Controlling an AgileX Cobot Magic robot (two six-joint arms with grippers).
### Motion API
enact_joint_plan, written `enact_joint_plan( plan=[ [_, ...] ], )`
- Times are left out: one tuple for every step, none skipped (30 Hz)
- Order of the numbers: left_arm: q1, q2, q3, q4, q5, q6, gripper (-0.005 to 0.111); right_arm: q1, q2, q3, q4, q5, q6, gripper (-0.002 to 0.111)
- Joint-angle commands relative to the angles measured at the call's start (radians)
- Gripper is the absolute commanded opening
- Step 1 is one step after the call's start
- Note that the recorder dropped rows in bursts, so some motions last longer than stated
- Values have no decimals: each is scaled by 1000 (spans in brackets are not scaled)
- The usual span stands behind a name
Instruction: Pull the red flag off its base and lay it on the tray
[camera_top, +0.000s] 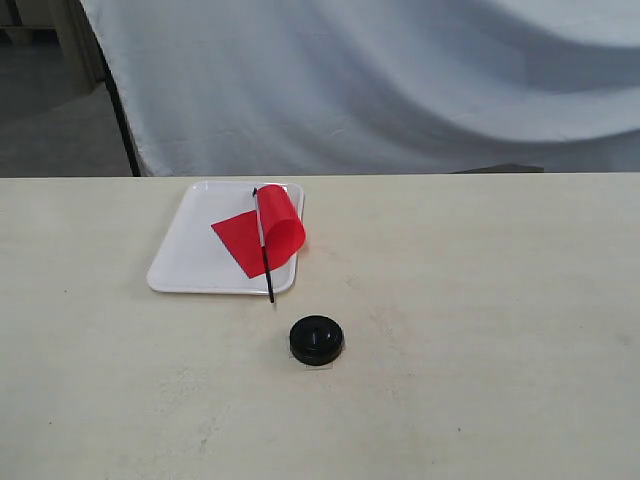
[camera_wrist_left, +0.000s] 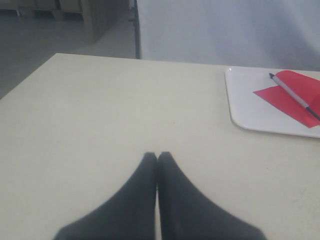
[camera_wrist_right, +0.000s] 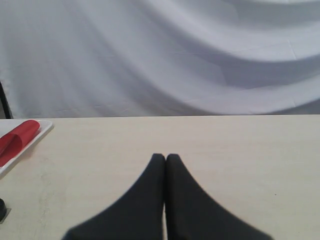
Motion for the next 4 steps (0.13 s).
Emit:
enact_joint_plan(
  plan=[
    [2,-1,2,0,-2,1,0,1,-5,3,0,1,1,-1],
    [2,-1,2,0,-2,1,0,1,-5,3,0,1,1,-1],
    [2,-1,2,0,-2,1,0,1,-5,3,0,1,1,-1],
    [2,-1,2,0,-2,1,0,1,-5,3,0,1,1,-1]
  ],
)
